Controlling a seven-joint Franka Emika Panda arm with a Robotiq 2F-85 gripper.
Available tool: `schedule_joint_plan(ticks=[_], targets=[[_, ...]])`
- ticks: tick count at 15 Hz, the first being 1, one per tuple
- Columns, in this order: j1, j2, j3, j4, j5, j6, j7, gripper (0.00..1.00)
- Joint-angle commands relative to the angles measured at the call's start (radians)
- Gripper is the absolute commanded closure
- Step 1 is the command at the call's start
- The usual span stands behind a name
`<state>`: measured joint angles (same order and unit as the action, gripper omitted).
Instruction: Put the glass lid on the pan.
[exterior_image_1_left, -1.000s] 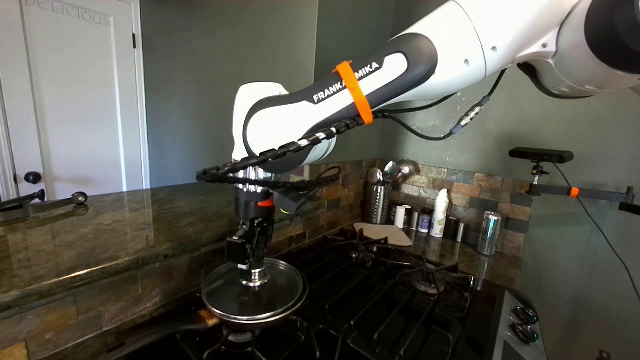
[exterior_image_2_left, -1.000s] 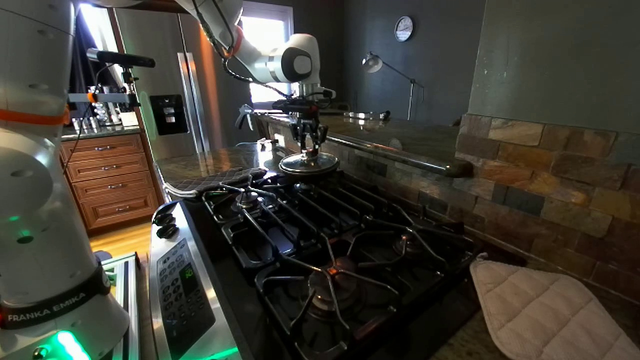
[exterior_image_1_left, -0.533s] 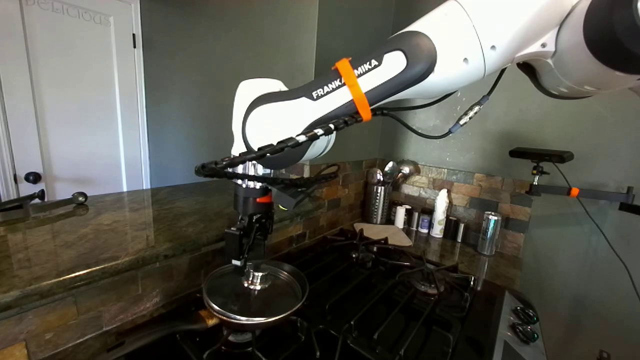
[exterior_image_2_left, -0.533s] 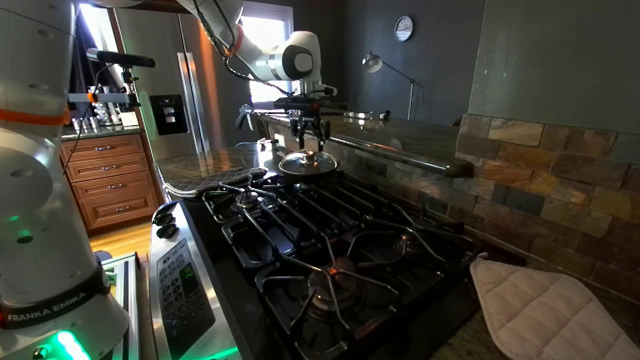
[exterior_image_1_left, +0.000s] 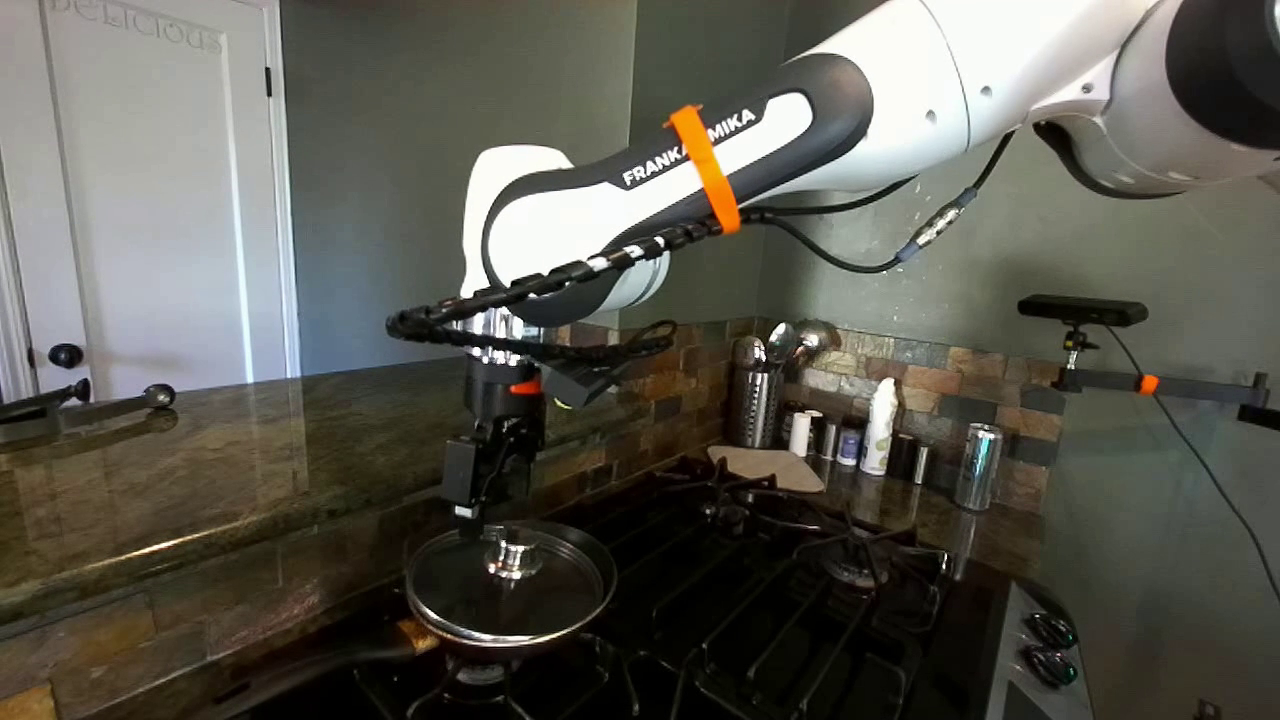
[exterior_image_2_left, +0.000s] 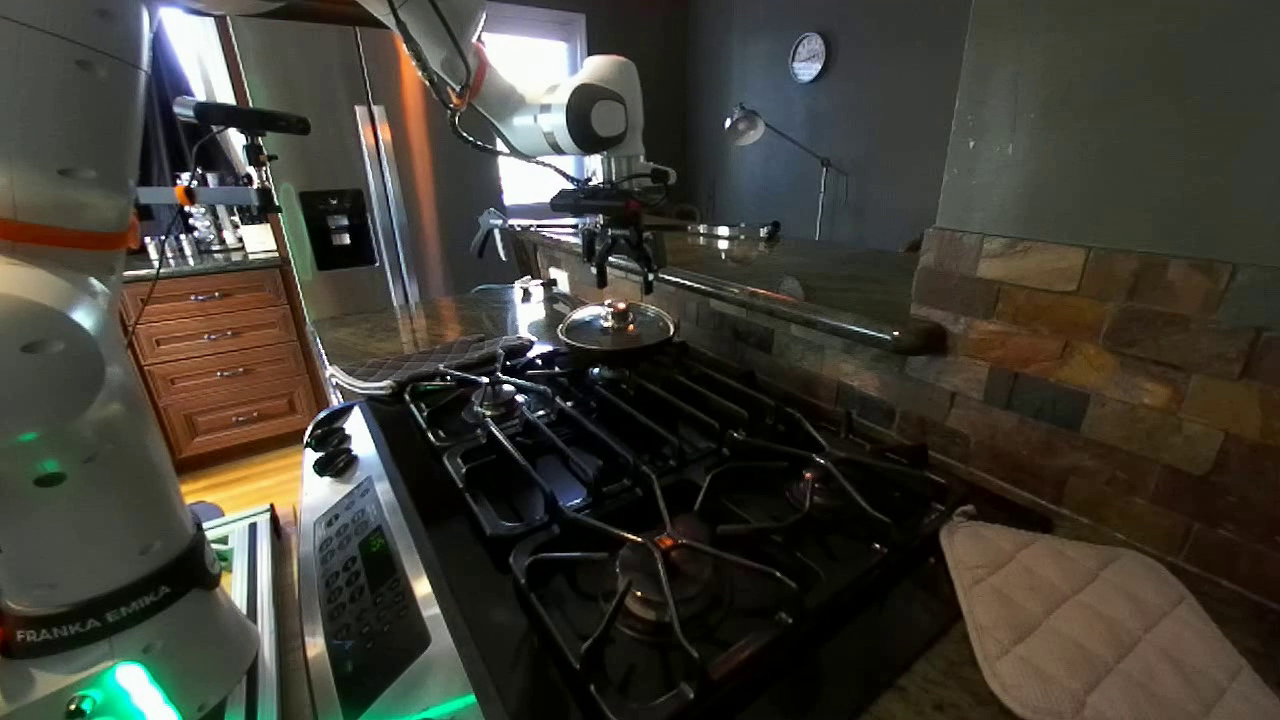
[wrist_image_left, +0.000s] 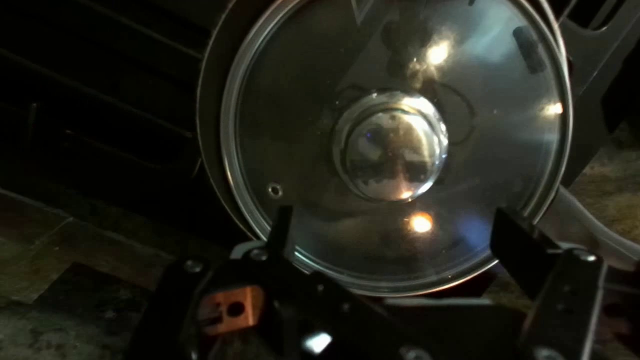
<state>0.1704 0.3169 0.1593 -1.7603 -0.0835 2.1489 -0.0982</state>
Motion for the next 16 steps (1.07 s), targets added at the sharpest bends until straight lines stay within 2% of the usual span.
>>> schedule_joint_plan(ticks=[1,4,7,8,9,10,11,12,13,16], targets=[[-0.002,0.008,0.004,0.023,0.018,-0.071,-0.032,0.26],[0.0,0.011,0.002,0.024,0.012,-0.115,-0.035,0.49],[0.001,0.014,0.001,0.026,0.006,-0.147,-0.037,0.51],[0.002,0.015,0.0,0.027,0.003,-0.154,-0.036,0.48],[0.002,0.015,0.0,0.027,0.0,-0.154,-0.037,0.63],[0.003,0.015,-0.001,0.027,-0.002,-0.155,-0.037,0.68],[0.003,0.013,0.0,0.03,-0.002,-0.154,-0.038,0.58],[0.004,0.013,0.0,0.031,-0.004,-0.158,-0.038,0.42],[0.004,0.015,-0.001,0.03,-0.005,-0.158,-0.037,0.32],[0.005,0.018,-0.001,0.03,-0.008,-0.165,-0.038,0.13]])
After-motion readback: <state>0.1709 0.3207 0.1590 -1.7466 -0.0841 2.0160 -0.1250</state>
